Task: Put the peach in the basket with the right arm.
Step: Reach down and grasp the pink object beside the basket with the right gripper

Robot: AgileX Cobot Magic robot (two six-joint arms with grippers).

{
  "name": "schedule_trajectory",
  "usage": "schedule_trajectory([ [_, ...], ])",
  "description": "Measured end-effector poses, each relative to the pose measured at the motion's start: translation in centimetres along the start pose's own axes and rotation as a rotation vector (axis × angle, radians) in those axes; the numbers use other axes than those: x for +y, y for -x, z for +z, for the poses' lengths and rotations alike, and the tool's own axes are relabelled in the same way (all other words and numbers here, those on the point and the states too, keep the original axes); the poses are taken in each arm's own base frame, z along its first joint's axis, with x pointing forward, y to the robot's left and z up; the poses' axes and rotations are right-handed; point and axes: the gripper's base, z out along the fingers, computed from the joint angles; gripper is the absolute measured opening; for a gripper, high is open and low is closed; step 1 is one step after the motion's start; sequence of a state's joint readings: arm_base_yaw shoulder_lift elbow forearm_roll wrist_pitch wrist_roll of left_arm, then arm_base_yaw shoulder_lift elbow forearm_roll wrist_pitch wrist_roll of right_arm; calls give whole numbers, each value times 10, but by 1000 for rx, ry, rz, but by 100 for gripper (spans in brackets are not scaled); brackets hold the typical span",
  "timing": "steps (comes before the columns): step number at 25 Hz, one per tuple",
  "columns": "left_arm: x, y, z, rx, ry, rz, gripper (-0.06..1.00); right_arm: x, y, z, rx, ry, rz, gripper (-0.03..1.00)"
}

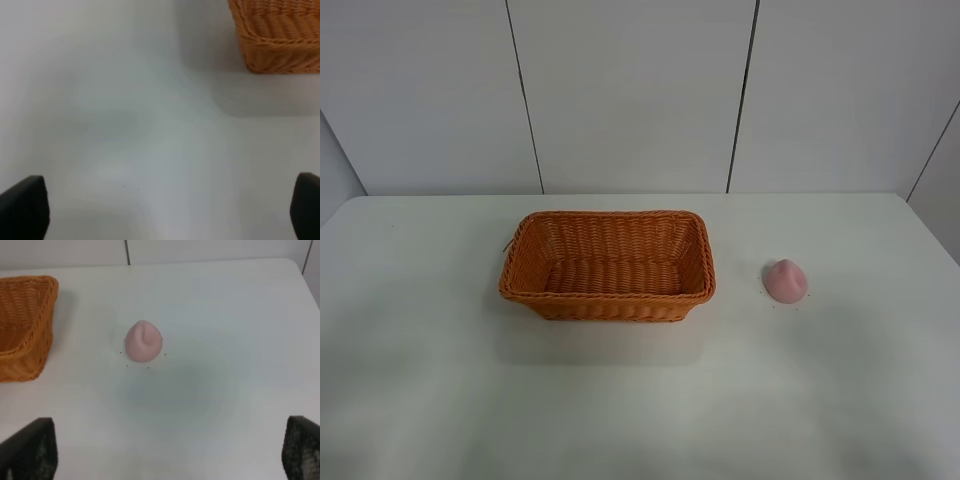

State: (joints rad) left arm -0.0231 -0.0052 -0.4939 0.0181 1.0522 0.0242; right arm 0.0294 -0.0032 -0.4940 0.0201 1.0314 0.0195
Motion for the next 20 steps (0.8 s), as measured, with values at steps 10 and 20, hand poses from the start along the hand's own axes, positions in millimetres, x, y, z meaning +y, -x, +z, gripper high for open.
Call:
schedule_trajectory([
  [10, 0, 0, 0, 0, 0, 0, 99, 0, 0, 0, 0, -2, -1, 70],
  [20, 0, 0, 0, 0, 0, 0, 99, 0, 55, 61, 386, -13, 5, 70],
])
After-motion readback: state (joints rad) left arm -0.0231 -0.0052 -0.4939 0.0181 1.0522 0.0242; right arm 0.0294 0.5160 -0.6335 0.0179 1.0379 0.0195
